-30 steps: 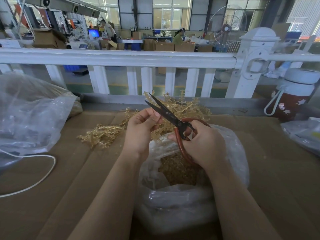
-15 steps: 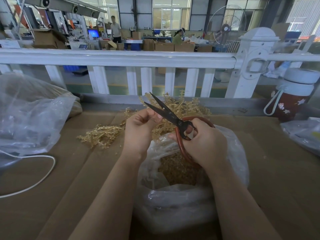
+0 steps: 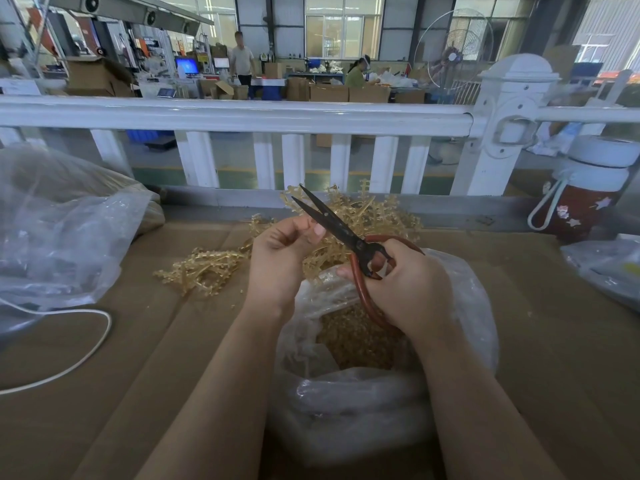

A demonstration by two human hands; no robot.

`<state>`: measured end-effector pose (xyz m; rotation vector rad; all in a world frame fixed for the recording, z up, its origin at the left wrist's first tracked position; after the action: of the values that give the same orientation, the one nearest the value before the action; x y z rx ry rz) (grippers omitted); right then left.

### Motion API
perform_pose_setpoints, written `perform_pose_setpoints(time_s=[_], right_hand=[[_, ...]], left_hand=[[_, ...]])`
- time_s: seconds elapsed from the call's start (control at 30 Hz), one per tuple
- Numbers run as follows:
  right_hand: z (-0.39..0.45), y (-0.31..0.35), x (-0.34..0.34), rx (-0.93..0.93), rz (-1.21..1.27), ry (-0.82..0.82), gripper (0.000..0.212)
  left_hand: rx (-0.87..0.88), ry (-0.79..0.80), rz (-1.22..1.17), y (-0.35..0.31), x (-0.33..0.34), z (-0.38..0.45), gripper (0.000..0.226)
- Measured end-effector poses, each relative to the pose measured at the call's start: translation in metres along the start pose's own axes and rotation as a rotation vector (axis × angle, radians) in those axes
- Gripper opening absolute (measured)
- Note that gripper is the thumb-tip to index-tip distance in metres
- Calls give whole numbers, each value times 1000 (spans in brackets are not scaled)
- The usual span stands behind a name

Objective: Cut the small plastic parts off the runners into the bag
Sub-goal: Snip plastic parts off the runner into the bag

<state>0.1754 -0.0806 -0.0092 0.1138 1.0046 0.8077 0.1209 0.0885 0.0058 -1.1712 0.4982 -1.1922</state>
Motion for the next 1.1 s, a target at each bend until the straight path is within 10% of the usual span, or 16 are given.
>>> perform_pose_setpoints(time_s=[0.3, 0.47, 1.1], right_hand=[[0, -4, 5, 74, 227, 6, 56], [3, -7, 8, 201, 603, 51, 12], [6, -4, 7, 133, 699, 90, 16]], left_hand=[[-337, -44, -189, 19, 1, 1, 8], [-497, 8, -187, 33, 19, -9, 11], [-419, 43, -238, 28, 15, -7, 20]])
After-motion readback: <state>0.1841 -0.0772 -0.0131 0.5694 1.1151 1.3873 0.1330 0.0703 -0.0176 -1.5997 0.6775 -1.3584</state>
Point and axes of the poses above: each hand's wrist, its own z-axis towards the middle knuckle, its own x-axis out of the palm, y = z × x, the point moved 6 cm from there along z, towards the middle knuckle, and after that the axes turned 3 degrees about -z, right-handed, at the moved point
